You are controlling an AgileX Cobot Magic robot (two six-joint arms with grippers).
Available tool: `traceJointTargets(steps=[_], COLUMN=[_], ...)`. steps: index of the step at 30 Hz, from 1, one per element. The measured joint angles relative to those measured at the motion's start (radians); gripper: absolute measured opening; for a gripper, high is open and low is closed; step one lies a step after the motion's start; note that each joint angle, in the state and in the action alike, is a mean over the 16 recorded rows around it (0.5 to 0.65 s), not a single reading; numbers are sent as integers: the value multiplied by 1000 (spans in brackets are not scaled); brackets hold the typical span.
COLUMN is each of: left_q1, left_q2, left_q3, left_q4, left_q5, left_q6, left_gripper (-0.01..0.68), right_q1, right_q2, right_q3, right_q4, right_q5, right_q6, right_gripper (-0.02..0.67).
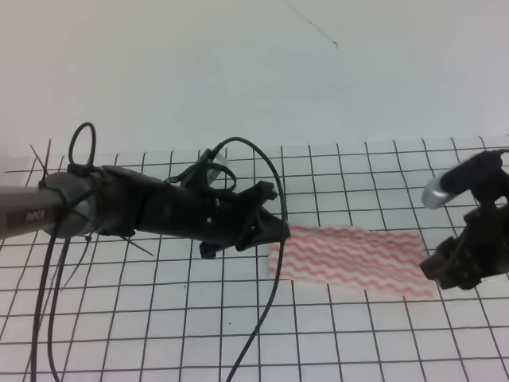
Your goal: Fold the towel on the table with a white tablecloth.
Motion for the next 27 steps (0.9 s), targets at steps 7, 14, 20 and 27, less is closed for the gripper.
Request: traceJointTargets(steps=[7, 14, 20, 27], left_q1=[26, 39, 39, 38], left_q2=[16, 77, 133, 159], left_q3=[-10, -63, -133, -190], left_q4=[-5, -7, -5, 1], left_q5=[-8, 54, 128, 176], left_q6=[6, 9, 16, 10], left_gripper=[0, 0, 10, 132], right_q1=[0, 0, 0, 0], right_q2=[12, 12, 15, 22], right_q3=[-26, -29, -29, -33], right_q4=[3, 6, 11, 29], right_q5=[-3, -2, -1, 4], right_q6=[-1, -2, -2, -21], right_gripper=[380, 380, 381, 381])
